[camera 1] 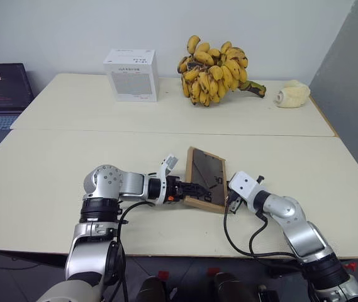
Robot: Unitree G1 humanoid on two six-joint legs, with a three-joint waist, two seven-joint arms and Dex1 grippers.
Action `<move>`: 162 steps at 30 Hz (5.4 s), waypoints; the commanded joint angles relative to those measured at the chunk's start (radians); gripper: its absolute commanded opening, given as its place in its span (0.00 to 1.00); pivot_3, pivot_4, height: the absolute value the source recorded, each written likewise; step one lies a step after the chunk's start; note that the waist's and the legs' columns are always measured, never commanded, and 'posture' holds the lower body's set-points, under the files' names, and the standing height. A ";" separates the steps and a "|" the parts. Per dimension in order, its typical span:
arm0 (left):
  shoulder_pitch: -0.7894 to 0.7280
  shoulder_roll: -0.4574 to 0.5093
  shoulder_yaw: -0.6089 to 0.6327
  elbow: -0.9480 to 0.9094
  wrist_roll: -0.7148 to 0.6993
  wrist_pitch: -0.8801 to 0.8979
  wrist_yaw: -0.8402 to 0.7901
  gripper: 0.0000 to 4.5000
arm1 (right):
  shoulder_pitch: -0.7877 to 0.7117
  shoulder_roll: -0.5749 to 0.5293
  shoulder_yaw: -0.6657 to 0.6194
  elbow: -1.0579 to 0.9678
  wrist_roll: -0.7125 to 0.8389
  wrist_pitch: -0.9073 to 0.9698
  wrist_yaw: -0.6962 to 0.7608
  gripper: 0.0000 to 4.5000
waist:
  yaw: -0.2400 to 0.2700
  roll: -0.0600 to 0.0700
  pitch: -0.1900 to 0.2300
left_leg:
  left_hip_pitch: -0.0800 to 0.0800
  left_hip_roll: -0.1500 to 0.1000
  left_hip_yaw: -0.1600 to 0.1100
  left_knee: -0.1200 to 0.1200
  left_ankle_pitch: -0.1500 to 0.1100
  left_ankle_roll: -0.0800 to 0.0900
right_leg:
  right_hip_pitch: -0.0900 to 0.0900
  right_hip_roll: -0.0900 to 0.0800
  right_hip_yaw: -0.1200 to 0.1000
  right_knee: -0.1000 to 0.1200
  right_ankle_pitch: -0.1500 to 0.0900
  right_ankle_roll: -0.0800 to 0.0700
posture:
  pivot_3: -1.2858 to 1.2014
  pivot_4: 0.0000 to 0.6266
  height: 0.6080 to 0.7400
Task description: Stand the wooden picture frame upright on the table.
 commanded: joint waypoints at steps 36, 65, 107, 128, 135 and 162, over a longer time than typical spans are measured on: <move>-0.038 0.211 -0.219 -0.441 0.239 -0.622 -0.443 0.29 | -0.430 0.021 -0.393 -0.431 0.767 0.623 -0.030 0.77 | 0.030 0.003 0.004 | -0.015 0.000 -0.003 -0.004 0.000 0.000 | -0.011 -0.001 -0.004 -0.009 0.001 -0.002 | 0.52 0.24 1.00; -0.282 0.118 -0.253 -0.041 0.433 -0.809 -0.542 0.29 | -0.403 0.076 -0.329 -0.417 0.781 0.552 -0.140 0.77 | 0.036 0.003 0.005 | -0.017 0.000 -0.002 -0.004 0.000 0.000 | -0.015 0.000 -0.003 -0.005 0.001 -0.002 | 0.52 0.24 1.00; -0.160 0.264 -0.062 -0.338 0.209 -0.085 -0.471 0.29 | -0.209 -0.449 -0.103 0.213 -0.316 -1.009 -0.344 0.98 | 0.013 0.004 0.005 | -0.016 0.000 0.000 0.000 0.000 0.000 | -0.016 0.000 -0.002 0.001 0.001 -0.002 | 0.52 0.24 1.00; -0.215 0.423 -0.060 -0.232 -0.525 0.004 0.041 0.29 | -0.602 -0.249 0.199 0.727 -0.997 -1.149 -1.264 0.98 | 0.013 0.002 0.006 | -0.014 -0.002 -0.003 0.012 0.003 -0.005 | -0.015 -0.001 -0.001 0.018 0.001 -0.003 | 0.52 0.24 1.00; -0.207 0.455 -0.090 -0.214 -0.640 0.004 0.129 0.29 | -0.680 -0.254 0.257 0.762 -1.030 -1.157 -1.353 0.98 | 0.013 0.001 0.006 | -0.014 -0.002 -0.004 0.012 0.003 -0.005 | -0.016 -0.001 -0.001 0.018 0.001 -0.003 | 0.52 0.24 1.00; -0.198 0.504 -0.158 -0.204 -0.784 -0.075 0.231 0.29 | -0.718 -0.248 0.306 0.754 -1.022 -1.150 -1.403 0.32 | 0.014 0.001 0.006 | -0.014 -0.002 -0.004 0.012 0.003 -0.005 | -0.015 -0.001 -0.001 0.018 0.001 -0.003 | 0.52 0.24 1.00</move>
